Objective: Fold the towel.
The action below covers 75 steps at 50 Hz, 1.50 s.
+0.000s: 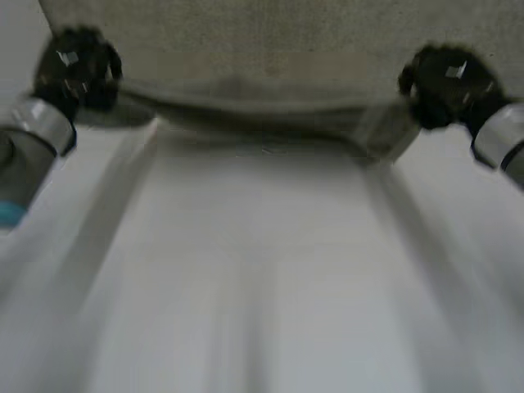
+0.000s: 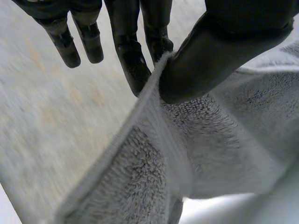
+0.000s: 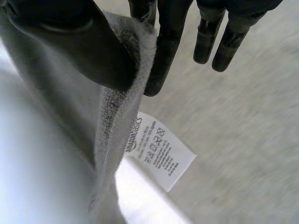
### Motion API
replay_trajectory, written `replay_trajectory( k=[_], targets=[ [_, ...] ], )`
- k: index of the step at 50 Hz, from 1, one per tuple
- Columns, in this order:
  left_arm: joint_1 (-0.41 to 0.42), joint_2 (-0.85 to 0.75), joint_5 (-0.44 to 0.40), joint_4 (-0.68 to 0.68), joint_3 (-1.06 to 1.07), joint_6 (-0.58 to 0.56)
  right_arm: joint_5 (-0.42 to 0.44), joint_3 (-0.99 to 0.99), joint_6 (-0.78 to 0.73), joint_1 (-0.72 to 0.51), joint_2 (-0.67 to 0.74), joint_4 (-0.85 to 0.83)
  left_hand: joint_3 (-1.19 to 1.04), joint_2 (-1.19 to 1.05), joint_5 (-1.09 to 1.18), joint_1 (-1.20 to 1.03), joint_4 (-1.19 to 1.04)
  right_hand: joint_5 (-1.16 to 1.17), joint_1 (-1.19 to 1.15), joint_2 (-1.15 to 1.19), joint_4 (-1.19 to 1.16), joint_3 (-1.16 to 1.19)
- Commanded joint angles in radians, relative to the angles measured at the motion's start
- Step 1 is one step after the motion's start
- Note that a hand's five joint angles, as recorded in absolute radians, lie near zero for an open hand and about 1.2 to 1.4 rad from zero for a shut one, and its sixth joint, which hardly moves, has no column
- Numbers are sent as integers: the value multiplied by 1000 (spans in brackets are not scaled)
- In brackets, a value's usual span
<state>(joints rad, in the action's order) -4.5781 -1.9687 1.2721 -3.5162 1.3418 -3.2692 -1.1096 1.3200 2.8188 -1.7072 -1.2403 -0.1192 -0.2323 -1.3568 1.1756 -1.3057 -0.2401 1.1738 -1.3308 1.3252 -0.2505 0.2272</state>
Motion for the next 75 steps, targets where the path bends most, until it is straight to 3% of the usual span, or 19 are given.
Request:
replay_trajectory(
  k=[1,7,21,23,31,46,48,49,53,60,62,67,75],
  targets=[
    [1,-41,-33,-148,264,-125,47,220,-94,6,21,-13,58,-39,46,-91,66,48,-65,71,76,-53],
    [1,-27,-34,-164,407,-205,45,401,-177,29,15,-30,58,-39,46,-91,66,48,-65,71,76,-53],
    [-5,-67,-19,-264,488,-328,47,469,-140,159,-117,-5,58,-39,46,-91,66,48,-65,71,76,-53],
    [-7,-84,-7,-299,484,-345,47,469,-125,166,-117,-7,58,229,-222,178,66,48,-65,71,76,-53],
    [-7,-93,88,-323,478,-353,44,464,-96,187,-114,-5,58,468,-461,417,66,48,-65,71,76,-53],
    [-7,-105,93,-308,481,-354,39,458,-93,208,-111,-7,58,377,-370,326,66,48,-65,71,76,-53],
    [-11,-90,84,-291,490,-353,37,453,-93,215,-114,-4,58,-37,44,-88,66,48,-65,71,76,-53],
    [-12,-90,84,-291,490,-353,39,449,-93,210,-114,-1,58,-39,46,-91,66,48,-65,71,76,-53],
    [-36,-1,55,-204,504,-353,37,441,-98,210,-117,21,58,-39,46,-91,66,48,-65,71,76,-53],
    [-62,172,-22,-24,540,-342,59,386,-108,225,-225,219,58,-39,46,-91,66,48,-65,71,76,-53],
    [-103,305,-60,28,582,-342,60,378,-114,242,-251,256,58,-39,46,-91,66,48,-65,71,76,-53],
    [-180,454,-121,62,642,-339,77,381,-266,291,-346,383,58,-39,46,-91,66,48,-65,71,76,-53],
    [-254,600,-197,161,672,-303,122,341,-351,311,-406,503,58,-39,46,-91,66,48,-65,71,76,-53]
  ],
)
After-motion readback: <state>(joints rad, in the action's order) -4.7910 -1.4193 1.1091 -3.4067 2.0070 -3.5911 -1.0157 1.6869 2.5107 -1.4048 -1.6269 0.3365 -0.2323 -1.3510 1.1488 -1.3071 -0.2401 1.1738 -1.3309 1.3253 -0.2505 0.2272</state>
